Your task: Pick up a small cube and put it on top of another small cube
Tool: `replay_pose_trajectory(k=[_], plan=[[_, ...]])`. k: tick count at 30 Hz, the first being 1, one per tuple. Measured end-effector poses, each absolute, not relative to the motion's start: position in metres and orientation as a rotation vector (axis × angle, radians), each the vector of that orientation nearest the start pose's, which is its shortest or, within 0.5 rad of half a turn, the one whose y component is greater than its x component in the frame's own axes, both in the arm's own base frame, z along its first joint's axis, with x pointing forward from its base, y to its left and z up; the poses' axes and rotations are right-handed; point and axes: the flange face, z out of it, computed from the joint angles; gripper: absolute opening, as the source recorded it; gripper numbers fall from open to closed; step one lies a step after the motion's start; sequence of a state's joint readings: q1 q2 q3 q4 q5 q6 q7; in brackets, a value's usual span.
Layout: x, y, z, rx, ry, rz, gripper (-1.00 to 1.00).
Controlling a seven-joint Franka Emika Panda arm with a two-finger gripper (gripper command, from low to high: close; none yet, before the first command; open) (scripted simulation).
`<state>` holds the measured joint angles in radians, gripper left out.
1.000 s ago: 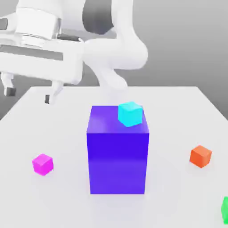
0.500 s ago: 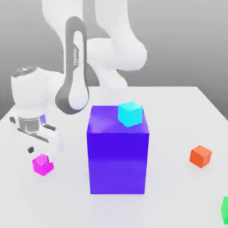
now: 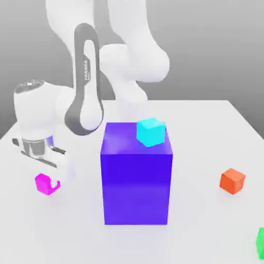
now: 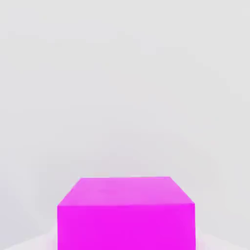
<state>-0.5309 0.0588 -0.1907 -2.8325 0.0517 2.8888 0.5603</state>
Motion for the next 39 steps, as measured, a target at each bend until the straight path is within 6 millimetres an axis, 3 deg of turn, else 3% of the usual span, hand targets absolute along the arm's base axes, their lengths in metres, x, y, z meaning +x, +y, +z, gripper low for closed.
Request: replay_pose_trajectory(k=[4,7,12,18,25,30,33,34,39], plan=[[0.31,-0.248,0.193,-2.553,1.808,0.057,-1.0],[0.362,-0.223,0.194,-2.758,1.475,0.097,-1.0],[0.432,-0.152,0.195,-3.012,0.844,0.138,-1.0],[0.481,-0.041,0.198,-3.131,0.035,0.147,-1.0],[0.5,0.106,0.21,-2.997,-0.91,0.125,-1.0],[0.486,0.214,0.224,-2.731,-1.538,0.078,-1.0],[0.474,0.278,0.206,-2.511,-1.884,0.035,-1.0],[0.469,0.299,0.191,-2.428,-1.993,0.02,1.0],[0.469,0.299,0.191,-2.428,-1.993,0.02,1.0]])
